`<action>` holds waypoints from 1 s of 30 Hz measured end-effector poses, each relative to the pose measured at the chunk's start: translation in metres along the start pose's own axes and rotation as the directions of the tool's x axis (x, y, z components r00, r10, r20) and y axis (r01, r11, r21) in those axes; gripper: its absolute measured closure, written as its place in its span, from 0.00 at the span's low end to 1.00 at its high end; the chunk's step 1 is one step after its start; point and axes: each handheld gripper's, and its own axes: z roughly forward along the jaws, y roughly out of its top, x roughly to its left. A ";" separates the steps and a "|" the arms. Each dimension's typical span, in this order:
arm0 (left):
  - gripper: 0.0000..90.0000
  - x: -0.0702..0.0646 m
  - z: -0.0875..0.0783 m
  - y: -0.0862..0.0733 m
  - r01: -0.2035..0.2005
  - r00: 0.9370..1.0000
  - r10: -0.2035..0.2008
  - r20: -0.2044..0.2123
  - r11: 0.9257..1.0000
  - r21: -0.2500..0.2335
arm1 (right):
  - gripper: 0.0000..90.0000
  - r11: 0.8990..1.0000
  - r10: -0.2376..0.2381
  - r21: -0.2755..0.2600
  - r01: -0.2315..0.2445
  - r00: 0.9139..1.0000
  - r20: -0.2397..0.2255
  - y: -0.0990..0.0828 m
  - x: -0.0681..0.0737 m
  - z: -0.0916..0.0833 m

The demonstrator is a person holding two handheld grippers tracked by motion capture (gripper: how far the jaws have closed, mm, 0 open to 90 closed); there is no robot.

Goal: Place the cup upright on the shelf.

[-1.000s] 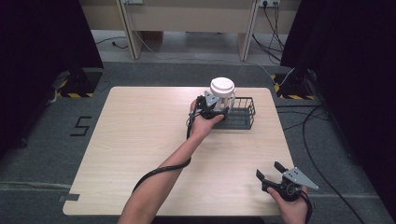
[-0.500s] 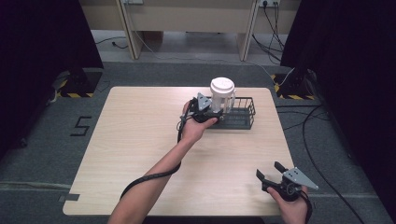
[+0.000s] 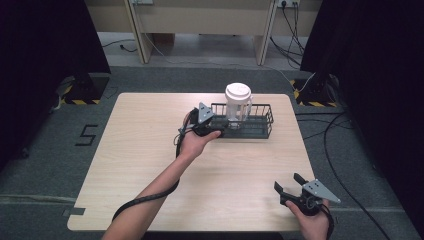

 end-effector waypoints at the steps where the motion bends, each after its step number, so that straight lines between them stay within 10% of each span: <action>1: 0.17 0.000 -0.003 0.000 0.002 1.000 -0.002 0.002 1.000 0.000 | 0.18 1.000 -0.002 0.000 0.002 1.000 0.001 0.000 0.000 0.000; 30: 0.17 0.018 -0.078 -0.031 0.012 1.000 -0.012 -0.008 1.000 -0.007 | 0.18 1.000 -0.001 -0.003 0.001 1.000 0.004 0.000 0.000 0.000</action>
